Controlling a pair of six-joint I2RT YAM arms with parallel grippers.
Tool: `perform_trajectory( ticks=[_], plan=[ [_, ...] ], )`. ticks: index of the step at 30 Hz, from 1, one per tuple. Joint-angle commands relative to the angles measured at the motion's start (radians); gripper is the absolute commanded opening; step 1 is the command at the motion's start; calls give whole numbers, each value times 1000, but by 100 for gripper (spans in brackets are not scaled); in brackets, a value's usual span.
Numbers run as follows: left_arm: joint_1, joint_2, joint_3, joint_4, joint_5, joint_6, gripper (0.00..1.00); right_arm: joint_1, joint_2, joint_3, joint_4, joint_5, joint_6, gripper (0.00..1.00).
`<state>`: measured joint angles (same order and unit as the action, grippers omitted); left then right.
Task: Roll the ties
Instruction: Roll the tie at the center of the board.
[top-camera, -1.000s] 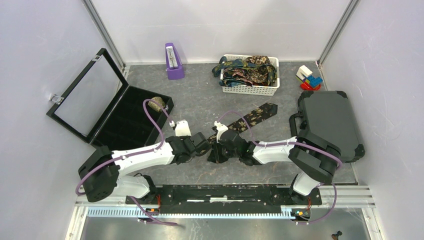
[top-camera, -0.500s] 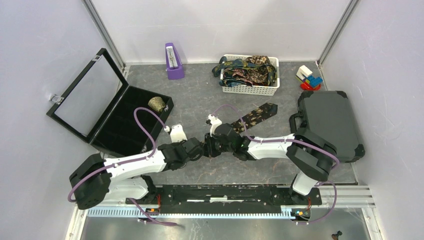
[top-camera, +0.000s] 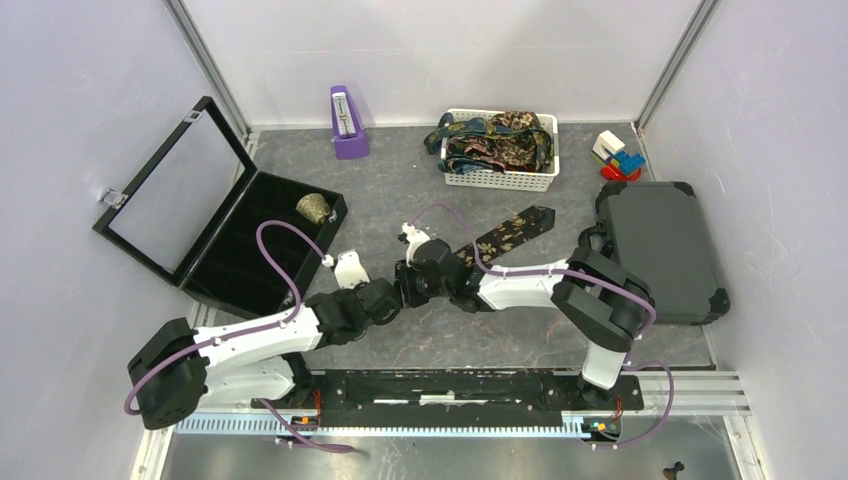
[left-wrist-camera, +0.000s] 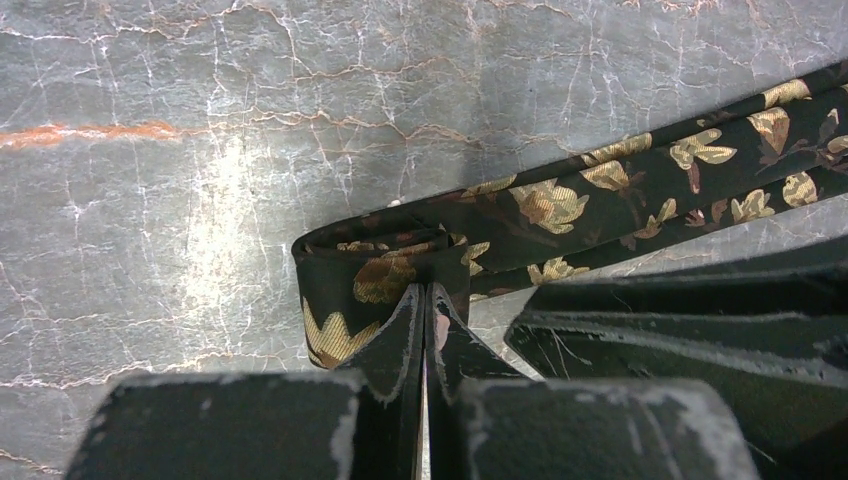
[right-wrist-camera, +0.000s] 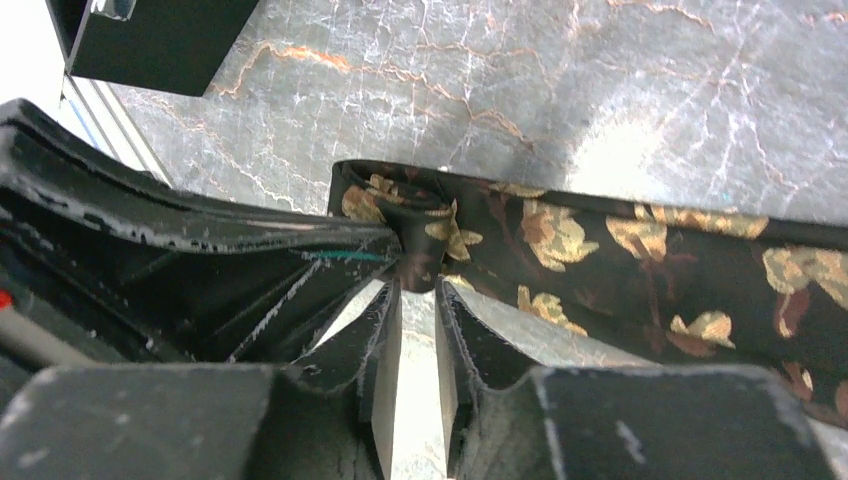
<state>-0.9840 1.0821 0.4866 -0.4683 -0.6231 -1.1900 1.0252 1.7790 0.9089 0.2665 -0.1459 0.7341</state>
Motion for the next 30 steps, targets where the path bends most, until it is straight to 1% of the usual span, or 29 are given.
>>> perform_trajectory(
  ticks=[1,7,16,21,26,30],
  plan=[
    [-1,-26,-22,5,-3,12,2,-2,49,76,-6,1,-15,27],
    [-1,-49,-33,5,-4,14,2,-2,91,113,-14,4,-16,30],
    [-1,-47,-34,14,-1,16,2,7,142,150,-19,-7,-13,30],
    [-1,-64,-24,-13,-8,13,3,7,160,152,-18,-5,-14,29],
    [-1,-102,1,-69,-15,19,15,6,176,149,-15,-5,-11,26],
    [-1,-155,28,-132,-27,21,40,7,185,148,-12,-5,-9,25]
  ],
)
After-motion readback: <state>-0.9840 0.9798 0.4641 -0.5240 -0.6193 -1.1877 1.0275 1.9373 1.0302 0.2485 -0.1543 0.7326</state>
